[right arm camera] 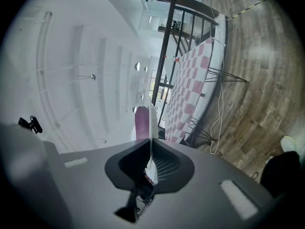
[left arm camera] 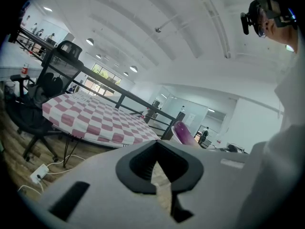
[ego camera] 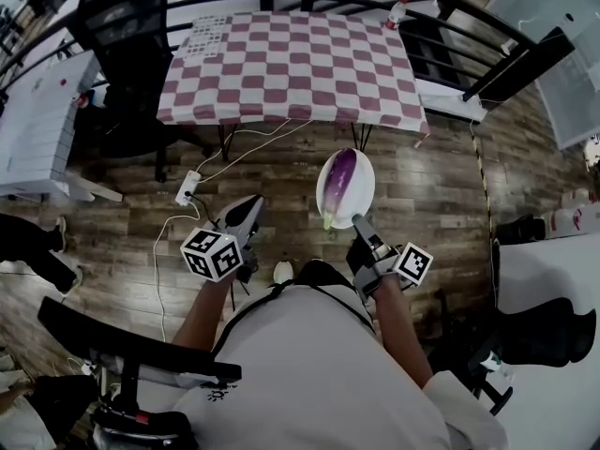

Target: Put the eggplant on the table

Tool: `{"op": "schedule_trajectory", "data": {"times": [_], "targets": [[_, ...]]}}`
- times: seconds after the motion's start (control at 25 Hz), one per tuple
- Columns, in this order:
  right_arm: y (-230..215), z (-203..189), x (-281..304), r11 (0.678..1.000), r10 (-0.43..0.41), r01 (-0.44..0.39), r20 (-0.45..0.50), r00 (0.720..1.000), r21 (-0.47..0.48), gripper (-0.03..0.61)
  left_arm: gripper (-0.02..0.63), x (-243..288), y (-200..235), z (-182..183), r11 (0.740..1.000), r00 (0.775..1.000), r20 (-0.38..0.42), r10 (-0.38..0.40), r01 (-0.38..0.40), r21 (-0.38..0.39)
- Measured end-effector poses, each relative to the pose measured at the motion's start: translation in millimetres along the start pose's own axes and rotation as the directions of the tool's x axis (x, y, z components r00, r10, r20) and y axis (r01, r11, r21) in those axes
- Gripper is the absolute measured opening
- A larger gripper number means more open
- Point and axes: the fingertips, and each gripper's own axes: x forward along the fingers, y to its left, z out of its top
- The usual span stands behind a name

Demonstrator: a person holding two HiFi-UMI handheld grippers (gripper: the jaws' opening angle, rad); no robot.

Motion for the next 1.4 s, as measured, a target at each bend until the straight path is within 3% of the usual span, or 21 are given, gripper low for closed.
{"op": "schedule_trajectory", "data": {"times": [0.6,1.4], "targets": [[-14.1,36.8,38.1,1.000,-0.001,0.001,0.000,1.000,0.031,0.021,0.000,54.7,13.8,14.0,1.000,1.000,-0.018,-0.008,0.009,0.025],[-19.3,189.4,142.6,1.000,0.021,-0.021,-0.110,0.994,0.000,0.023,0.000,215.1,31.0,113.3,0.994,0.999,0.016,0.044,-0.045,0.102]]}}
